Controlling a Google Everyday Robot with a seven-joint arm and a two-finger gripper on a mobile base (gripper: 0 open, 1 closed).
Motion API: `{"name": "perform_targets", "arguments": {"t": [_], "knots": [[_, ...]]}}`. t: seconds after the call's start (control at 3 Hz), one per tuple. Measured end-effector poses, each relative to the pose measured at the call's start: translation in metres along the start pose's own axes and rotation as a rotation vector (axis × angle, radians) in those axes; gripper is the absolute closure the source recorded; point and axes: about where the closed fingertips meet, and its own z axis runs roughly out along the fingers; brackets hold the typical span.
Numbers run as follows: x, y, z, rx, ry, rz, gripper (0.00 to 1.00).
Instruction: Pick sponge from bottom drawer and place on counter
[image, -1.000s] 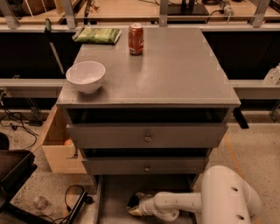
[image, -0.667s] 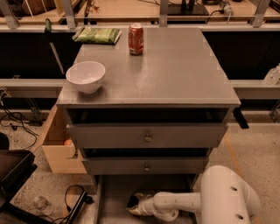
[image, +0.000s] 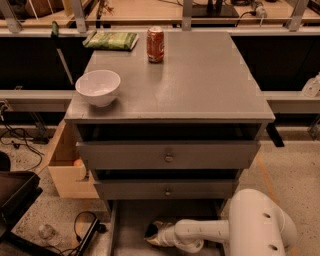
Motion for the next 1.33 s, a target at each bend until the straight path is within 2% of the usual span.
{"name": "perform_targets", "arguments": {"t": [0.33, 0.67, 1.0, 1.33], "knots": [[-0.012, 0.002, -0.017, -0.01, 0.011, -0.012, 1.0], [-0.034, 0.005, -0.086, -0.023, 0.039, 0.039, 1.0], [-0.057, 0.018, -0.155, -0.022, 0.054, 0.124, 1.0], [-0.078, 0.046, -0.222, -0.022, 0.065, 0.225, 1.0]]}}
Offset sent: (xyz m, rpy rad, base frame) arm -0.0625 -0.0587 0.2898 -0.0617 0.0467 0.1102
